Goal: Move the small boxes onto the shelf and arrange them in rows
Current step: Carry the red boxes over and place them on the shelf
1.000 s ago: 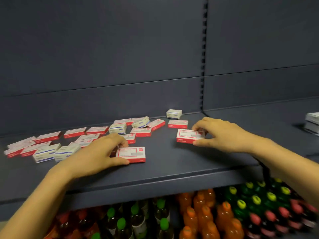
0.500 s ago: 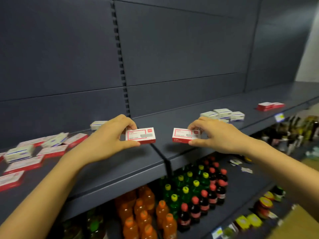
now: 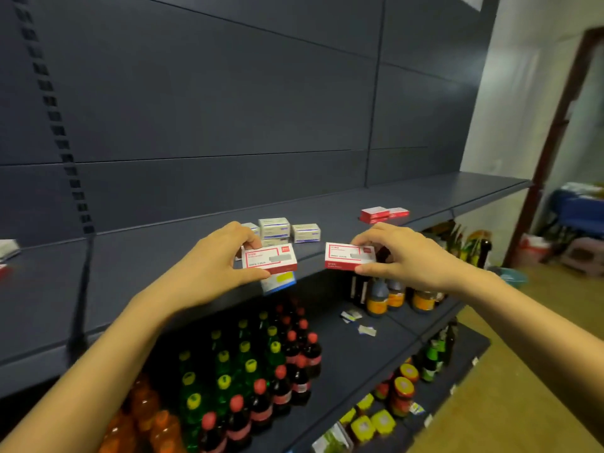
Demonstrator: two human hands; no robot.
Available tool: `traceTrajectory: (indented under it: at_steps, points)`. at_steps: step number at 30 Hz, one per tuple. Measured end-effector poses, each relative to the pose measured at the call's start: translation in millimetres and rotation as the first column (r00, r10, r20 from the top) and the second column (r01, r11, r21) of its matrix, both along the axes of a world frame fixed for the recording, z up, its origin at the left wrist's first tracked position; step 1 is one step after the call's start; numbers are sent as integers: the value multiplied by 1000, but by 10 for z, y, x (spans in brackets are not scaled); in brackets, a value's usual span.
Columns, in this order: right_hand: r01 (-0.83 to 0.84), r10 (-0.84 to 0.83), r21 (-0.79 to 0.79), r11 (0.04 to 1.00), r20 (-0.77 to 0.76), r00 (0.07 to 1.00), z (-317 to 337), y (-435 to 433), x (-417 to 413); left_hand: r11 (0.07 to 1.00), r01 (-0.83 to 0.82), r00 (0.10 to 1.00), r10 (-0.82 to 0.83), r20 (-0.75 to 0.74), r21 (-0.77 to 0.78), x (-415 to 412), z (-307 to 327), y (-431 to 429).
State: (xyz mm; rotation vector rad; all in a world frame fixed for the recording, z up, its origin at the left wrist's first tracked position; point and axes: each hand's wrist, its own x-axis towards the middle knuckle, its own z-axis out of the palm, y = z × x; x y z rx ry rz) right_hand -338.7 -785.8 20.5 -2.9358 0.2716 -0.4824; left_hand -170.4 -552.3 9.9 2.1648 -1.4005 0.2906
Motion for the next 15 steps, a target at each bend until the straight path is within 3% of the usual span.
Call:
traceTrajectory:
  at_steps: [15]
  points:
    - [83,-83,15,996,-36,996,-109,-1939,-61,999,41,999,-42,19,32,87,-39,-2081]
